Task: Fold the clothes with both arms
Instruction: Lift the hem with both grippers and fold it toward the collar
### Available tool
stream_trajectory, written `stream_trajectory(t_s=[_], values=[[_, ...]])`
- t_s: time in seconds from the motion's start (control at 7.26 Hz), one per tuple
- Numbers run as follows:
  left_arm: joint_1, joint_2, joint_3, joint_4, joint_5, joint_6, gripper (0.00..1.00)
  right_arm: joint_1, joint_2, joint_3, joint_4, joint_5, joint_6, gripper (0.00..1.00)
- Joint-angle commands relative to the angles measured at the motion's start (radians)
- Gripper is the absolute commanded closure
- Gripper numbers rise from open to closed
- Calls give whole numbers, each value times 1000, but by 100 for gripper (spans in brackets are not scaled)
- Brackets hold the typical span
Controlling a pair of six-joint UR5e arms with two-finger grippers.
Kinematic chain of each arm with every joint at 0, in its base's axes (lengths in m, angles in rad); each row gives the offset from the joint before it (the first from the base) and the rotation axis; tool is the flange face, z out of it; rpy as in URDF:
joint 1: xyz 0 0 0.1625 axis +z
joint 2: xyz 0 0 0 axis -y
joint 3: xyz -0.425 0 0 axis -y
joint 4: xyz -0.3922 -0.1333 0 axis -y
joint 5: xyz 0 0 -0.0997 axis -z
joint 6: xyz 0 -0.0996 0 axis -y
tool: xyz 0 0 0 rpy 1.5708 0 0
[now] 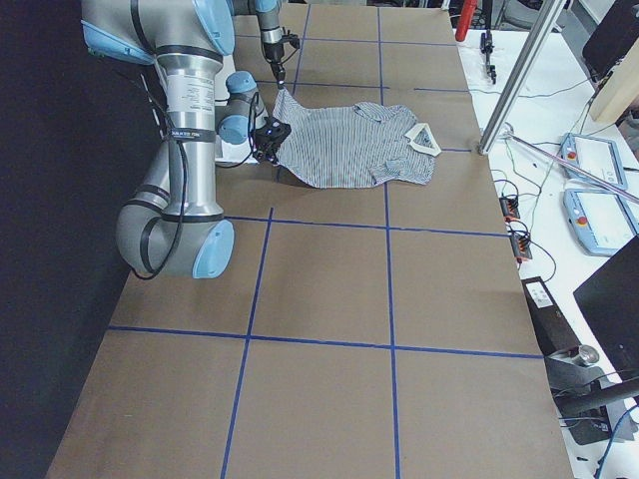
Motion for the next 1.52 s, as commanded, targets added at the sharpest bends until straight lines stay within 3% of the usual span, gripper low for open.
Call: stream_trajectory(t_s=[0.0, 0.41, 0.69, 1.1, 1.38], values=[[-166, -59, 78, 2, -4, 157, 100, 170, 155, -140, 0, 12, -200, 100], [-362, -224, 304, -10, 0, 328, 100, 445, 410, -521, 7, 95, -420, 100], [-445, -237, 361, -33, 3, 415, 100, 594, 563, -704, 7, 204, -477, 100], [-504, -338, 569, -159, 33, 437, 100, 625, 762, -985, 14, 210, -511, 100], [-548, -352, 621, -211, 33, 498, 100, 633, 792, -1126, 167, 206, -509, 100]])
